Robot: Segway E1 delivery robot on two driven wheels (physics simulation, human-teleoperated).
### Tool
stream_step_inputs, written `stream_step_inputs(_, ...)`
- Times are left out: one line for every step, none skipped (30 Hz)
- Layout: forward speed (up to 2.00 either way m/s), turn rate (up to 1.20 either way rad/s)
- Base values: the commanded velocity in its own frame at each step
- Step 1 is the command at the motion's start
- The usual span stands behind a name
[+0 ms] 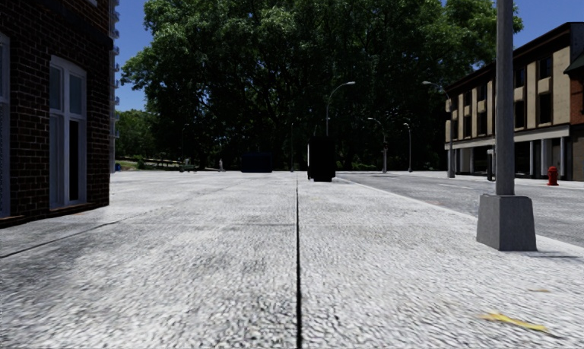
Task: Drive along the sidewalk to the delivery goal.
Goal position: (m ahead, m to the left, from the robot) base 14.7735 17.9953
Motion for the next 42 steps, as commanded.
stream_step_inputs(2.00, 0.00)
stream_step_inputs(2.00, 0.00)
stream_step_inputs(2.00, 0.00)
stream_step_inputs(2.00, 0.00)
stream_step_inputs(2.00, 0.00)
stream_step_inputs(2.00, 0.00)
stream_step_inputs(2.00, 0.00)
stream_step_inputs(2.00, 0.00)
stream_step_inputs(2.00, 0.00)
stream_step_inputs(2.00, 0.00)
stream_step_inputs(2.00, 0.00)
stream_step_inputs(2.00, 0.00)
stream_step_inputs(2.00, 0.00)
stream_step_inputs(2.00, 0.00)
stream_step_inputs(2.00, 0.00)
stream_step_inputs(2.00, 0.00)
stream_step_inputs(2.00, 0.00)
stream_step_inputs(2.00, 0.00)
stream_step_inputs(2.00, 0.00)
stream_step_inputs(2.00, 0.00)
stream_step_inputs(2.00, 0.00)
stream_step_inputs(2.00, 0.10)
stream_step_inputs(2.00, 0.23)
stream_step_inputs(2.00, 0.28)
stream_step_inputs(2.00, 0.28)
stream_step_inputs(2.00, 0.35)
stream_step_inputs(2.00, 0.43)
stream_step_inputs(2.00, 0.48)
stream_step_inputs(2.00, 0.48)
stream_step_inputs(2.00, 0.52)
stream_step_inputs(2.00, 0.59)
stream_step_inputs(2.00, 0.60)
stream_step_inputs(2.00, 0.60)
stream_step_inputs(2.00, 0.61)
stream_step_inputs(2.00, 0.61)
stream_step_inputs(2.00, 0.61)
stream_step_inputs(2.00, 0.61)
stream_step_inputs(2.00, 0.61)
stream_step_inputs(2.00, 0.61)
stream_step_inputs(2.00, 0.59)
stream_step_inputs(2.00, 0.59)
stream_step_inputs(2.00, 0.59)
